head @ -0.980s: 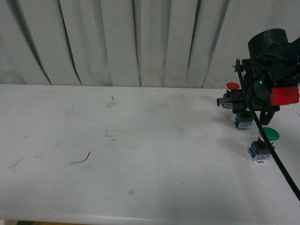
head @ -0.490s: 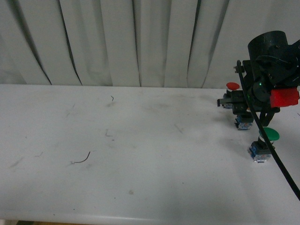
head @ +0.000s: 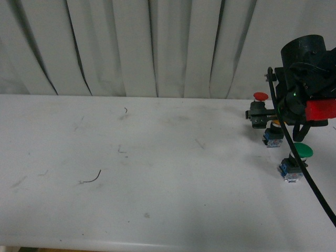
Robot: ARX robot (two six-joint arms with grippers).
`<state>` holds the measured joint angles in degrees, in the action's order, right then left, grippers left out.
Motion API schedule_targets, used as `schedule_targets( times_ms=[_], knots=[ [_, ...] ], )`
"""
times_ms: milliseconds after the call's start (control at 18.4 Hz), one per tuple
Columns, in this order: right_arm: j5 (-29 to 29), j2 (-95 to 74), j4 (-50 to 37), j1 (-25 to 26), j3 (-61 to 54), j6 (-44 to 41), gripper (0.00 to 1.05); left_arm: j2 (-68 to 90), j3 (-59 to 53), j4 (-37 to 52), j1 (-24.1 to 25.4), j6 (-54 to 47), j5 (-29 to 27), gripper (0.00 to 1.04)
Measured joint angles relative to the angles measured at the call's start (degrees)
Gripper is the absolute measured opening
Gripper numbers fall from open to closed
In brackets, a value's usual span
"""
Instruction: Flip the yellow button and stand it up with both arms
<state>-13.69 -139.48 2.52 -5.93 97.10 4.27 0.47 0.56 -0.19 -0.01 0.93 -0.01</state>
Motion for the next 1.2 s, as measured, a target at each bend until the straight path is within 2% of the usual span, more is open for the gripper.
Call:
schedule_targets(
  times_ms=[54,109,436,653,926,1144,1198],
  knots=[
    [0.02,0.0,-0.04,0.0,0.0,0.28,1.0,0.0,0.0,-0.02,0.0,0.0,-0.02,0.98],
    [0.28,0.02,-0.31,0.0,-0.02,0.39,0.97,0.0,0.0,0.0,0.0,0.0,-0.02,0.98],
    [3.63,6.6,-4.72,0.24,-4.81,1.86,0.98,0.0,0.0,0.0,0.0,0.0,-0.02,0.98],
    [9.33,21.49,-15.69,1.38,-17.73,3.17,0.98,0.0,0.0,0.0,0.0,0.0,-0.02,0.98],
    [18.38,46.49,-30.14,1.57,-40.41,4.5,0.98,0.0,0.0,0.0,0.0,0.0,-0.02,0.98],
    [22.4,58.88,-29.29,0.66,-48.81,7.21,0.98,0.0,0.0,-0.02,0.0,0.0,-0.02,0.98],
    [19.06,62.42,-31.34,-0.59,-51.8,6.27,0.93,0.0,0.0,-0.02,0.0,0.0,-0.02,0.98]
  ],
)
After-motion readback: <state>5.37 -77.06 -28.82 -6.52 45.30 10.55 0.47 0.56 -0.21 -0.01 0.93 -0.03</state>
